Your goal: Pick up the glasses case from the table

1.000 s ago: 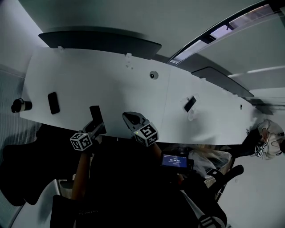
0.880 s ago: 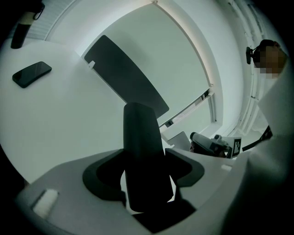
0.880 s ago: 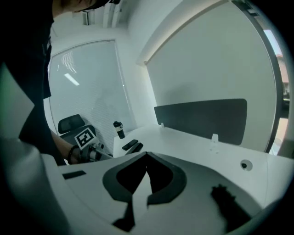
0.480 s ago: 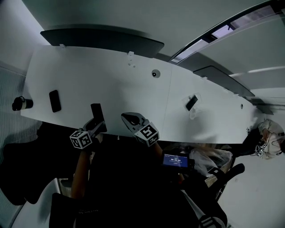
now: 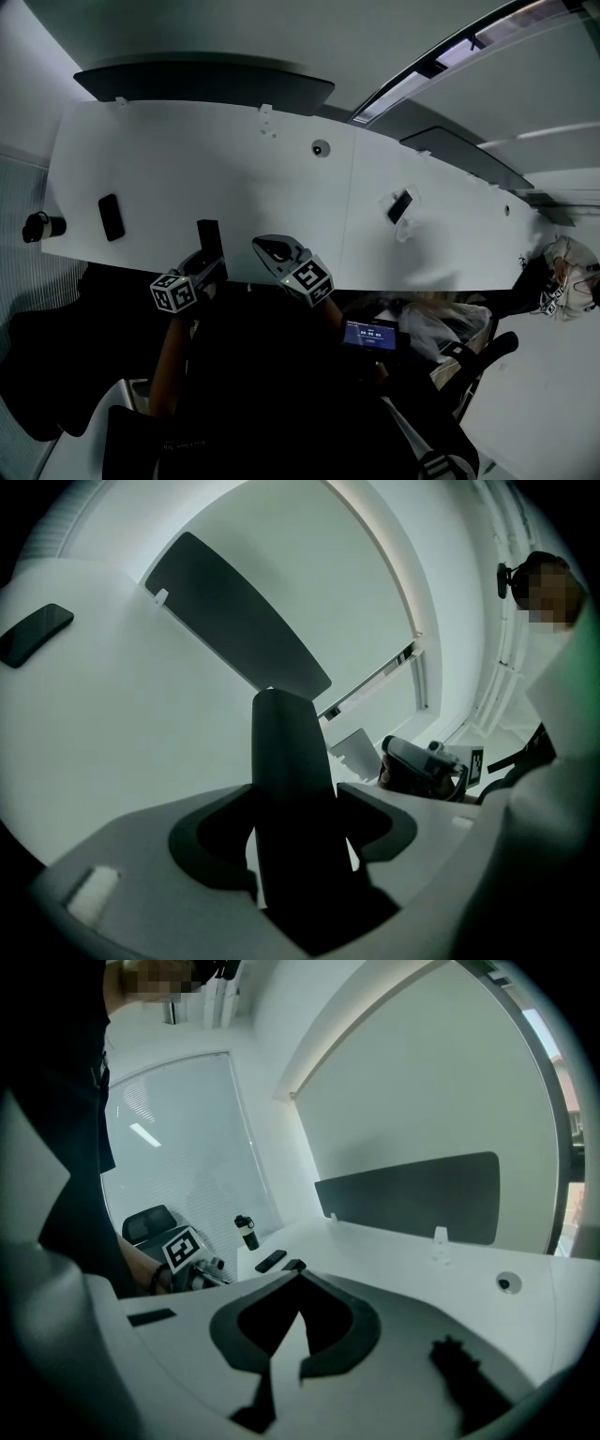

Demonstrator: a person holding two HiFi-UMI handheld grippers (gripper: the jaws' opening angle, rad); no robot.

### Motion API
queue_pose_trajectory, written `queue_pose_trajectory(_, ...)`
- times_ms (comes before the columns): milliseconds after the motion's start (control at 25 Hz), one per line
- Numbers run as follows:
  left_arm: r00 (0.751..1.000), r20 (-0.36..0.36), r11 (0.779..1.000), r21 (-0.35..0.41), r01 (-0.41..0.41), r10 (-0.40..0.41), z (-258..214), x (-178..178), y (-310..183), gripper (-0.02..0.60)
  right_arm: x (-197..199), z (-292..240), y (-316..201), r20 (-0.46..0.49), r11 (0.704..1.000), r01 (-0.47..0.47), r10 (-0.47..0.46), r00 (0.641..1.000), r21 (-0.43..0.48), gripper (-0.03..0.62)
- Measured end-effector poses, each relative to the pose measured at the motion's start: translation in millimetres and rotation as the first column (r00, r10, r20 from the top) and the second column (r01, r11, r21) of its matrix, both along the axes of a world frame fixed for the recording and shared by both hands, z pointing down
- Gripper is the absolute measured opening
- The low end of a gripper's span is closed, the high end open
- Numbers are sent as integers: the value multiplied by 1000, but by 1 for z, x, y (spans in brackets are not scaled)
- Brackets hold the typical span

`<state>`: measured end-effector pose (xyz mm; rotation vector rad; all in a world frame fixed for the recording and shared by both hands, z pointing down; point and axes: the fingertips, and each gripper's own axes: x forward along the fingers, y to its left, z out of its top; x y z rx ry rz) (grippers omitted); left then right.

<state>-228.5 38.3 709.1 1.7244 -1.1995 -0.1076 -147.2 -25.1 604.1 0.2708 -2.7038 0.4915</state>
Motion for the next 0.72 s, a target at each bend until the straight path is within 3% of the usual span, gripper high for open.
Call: queue_pose_trajectory(720, 998, -42, 998, -49, 46, -48, 11, 2, 4, 284, 14, 2, -1, -5, 1000, -31, 31, 1000, -5, 8)
